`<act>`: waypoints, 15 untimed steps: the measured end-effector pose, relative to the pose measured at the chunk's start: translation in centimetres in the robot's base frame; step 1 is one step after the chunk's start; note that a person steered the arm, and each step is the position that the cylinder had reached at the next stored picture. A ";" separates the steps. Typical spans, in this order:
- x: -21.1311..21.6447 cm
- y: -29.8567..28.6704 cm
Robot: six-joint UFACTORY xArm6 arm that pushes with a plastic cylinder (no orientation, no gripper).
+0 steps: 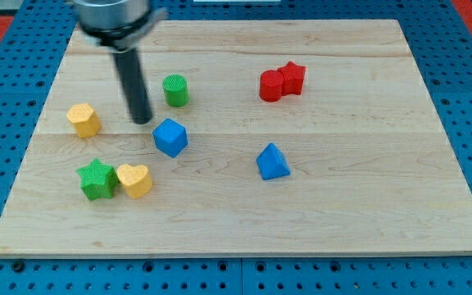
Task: Place green star at the bottom of green circle
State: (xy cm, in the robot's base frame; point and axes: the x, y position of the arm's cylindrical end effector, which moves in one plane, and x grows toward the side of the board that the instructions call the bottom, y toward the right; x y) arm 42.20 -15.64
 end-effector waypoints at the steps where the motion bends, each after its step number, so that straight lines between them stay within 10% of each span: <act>1: 3.2 6.1; 2: 3.5 16.5; 5: 4.4 -6.3; 8: 14.3 -6.4; 15: 5.6 -0.7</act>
State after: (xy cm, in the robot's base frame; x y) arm 47.78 -16.38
